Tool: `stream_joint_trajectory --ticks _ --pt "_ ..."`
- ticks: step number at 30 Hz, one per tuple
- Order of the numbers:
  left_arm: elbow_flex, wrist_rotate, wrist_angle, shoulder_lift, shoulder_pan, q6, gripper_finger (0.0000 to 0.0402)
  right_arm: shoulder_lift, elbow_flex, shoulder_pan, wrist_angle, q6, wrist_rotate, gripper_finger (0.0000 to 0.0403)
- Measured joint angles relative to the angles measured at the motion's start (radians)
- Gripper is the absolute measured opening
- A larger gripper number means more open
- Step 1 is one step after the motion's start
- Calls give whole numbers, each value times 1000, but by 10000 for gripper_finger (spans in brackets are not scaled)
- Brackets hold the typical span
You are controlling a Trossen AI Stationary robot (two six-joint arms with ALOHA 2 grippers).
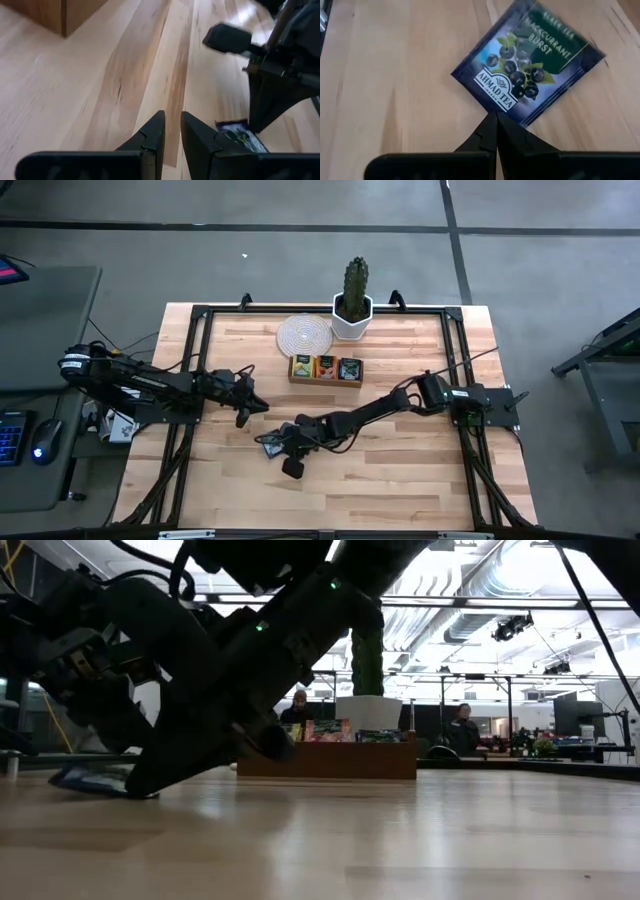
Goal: Pick & Place Tea
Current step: Put the purple tea bag into the right section of the wooden organizer
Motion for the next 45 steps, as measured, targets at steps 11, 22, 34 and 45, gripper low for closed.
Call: stream_joint_trajectory --ticks 11,22,34,45 --pt "0 64 -73 0 0 -117 60 11 2 -39 0 29 6 0" --pt "0 163 -70 0 0 -263 60 11 2 -65 -10 -24 6 0" --pt "3 174 -134 -1 0 -336 121 12 1 -64 -11 -62 22 0" --pt "5 241 -173 -1 0 -418 163 14 -1 -66 23 -90 40 0"
